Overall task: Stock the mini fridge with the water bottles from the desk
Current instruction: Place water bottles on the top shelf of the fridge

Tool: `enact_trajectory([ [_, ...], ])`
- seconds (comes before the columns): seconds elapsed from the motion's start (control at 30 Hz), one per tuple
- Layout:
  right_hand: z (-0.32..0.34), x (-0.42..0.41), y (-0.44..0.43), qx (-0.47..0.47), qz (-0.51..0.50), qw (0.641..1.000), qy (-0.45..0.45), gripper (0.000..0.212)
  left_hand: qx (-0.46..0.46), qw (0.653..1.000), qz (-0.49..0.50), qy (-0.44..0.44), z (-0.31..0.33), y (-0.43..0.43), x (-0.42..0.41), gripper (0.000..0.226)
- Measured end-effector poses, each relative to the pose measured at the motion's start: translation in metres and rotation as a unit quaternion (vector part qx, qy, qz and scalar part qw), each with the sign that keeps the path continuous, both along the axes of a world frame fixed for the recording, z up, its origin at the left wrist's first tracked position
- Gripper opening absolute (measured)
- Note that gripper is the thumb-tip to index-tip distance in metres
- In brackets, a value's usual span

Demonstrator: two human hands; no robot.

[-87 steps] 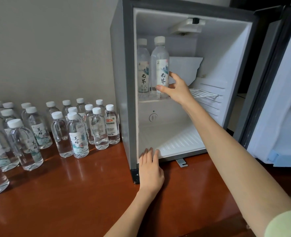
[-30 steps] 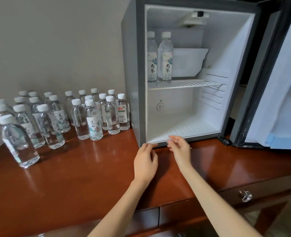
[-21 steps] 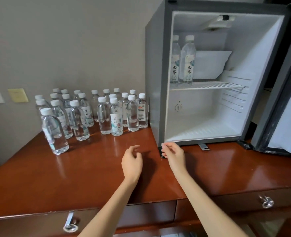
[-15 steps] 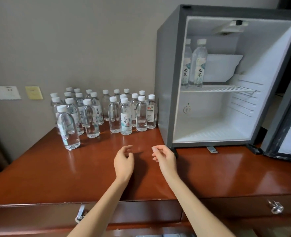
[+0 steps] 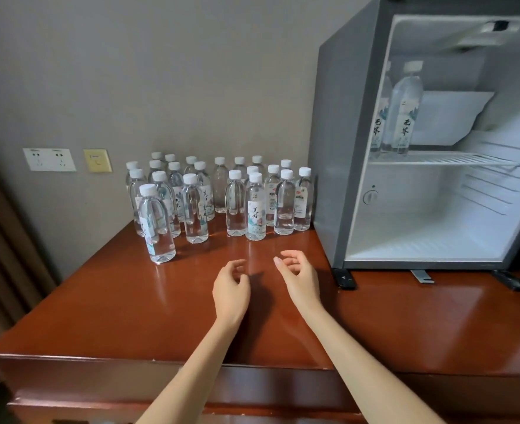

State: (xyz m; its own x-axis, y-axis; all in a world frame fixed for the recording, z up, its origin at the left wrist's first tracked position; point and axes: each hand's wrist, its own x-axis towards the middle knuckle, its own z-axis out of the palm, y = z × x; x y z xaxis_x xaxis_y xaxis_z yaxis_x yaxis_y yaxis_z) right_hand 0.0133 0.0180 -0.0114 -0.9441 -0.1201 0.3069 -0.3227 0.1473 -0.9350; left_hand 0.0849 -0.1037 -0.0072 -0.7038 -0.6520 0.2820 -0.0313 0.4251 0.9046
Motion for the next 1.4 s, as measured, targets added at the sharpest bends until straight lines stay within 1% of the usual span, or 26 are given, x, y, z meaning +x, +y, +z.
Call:
enact_trajectory([
  [0.2, 0.0, -0.041, -0.018, 0.044, -0.041, 0.998, 0.01, 0.04, 0.003, 1.0, -0.027, -0.002, 0.001, -0.004, -0.036, 0.038],
  [0.37, 0.0, -0.083, -0.035, 0.047, -0.085, 0.995, 0.01, 0.059, -0.017, 0.999, -0.047, -0.014, 0.002, -0.007, -0.081, 0.044],
  [0.47, -0.002, -0.105, -0.045, 0.057, -0.104, 0.993, 0.008, 0.07, -0.029, 0.999, -0.039, -0.012, 0.001, -0.009, -0.105, 0.048],
  [0.63, -0.003, -0.137, -0.062, 0.055, -0.136, 0.989, 0.026, 0.075, -0.002, 0.999, -0.032, 0.001, 0.0, -0.008, -0.135, 0.051],
  [0.77, 0.0, -0.158, -0.077, 0.047, -0.202, 0.978, 0.021, 0.079, 0.009, 1.0, -0.022, 0.001, -0.001, -0.011, -0.148, 0.052],
  [0.87, 0.003, -0.169, -0.089, 0.045, -0.242, 0.969, 0.018, 0.086, 0.016, 1.0, -0.027, 0.002, -0.002, -0.012, -0.151, 0.052],
  [0.93, 0.004, -0.175, -0.095, 0.045, -0.26, 0.964, 0.008, 0.087, 0.013, 1.0, -0.028, 0.002, -0.004, -0.013, -0.151, 0.051],
  [1.07, 0.003, -0.178, -0.097, 0.046, -0.273, 0.961, 0.008, 0.081, 0.014, 0.999, -0.029, -0.001, -0.004, -0.013, -0.152, 0.049],
  [1.3, 0.003, -0.172, -0.093, 0.043, -0.257, 0.965, 0.01, 0.071, 0.014, 0.999, -0.031, -0.005, -0.002, -0.013, -0.15, 0.047],
  [1.4, 0.002, -0.166, -0.088, 0.02, -0.233, 0.972, 0.017, 0.068, 0.014, 0.999, -0.029, -0.003, -0.002, -0.012, -0.149, 0.047],
])
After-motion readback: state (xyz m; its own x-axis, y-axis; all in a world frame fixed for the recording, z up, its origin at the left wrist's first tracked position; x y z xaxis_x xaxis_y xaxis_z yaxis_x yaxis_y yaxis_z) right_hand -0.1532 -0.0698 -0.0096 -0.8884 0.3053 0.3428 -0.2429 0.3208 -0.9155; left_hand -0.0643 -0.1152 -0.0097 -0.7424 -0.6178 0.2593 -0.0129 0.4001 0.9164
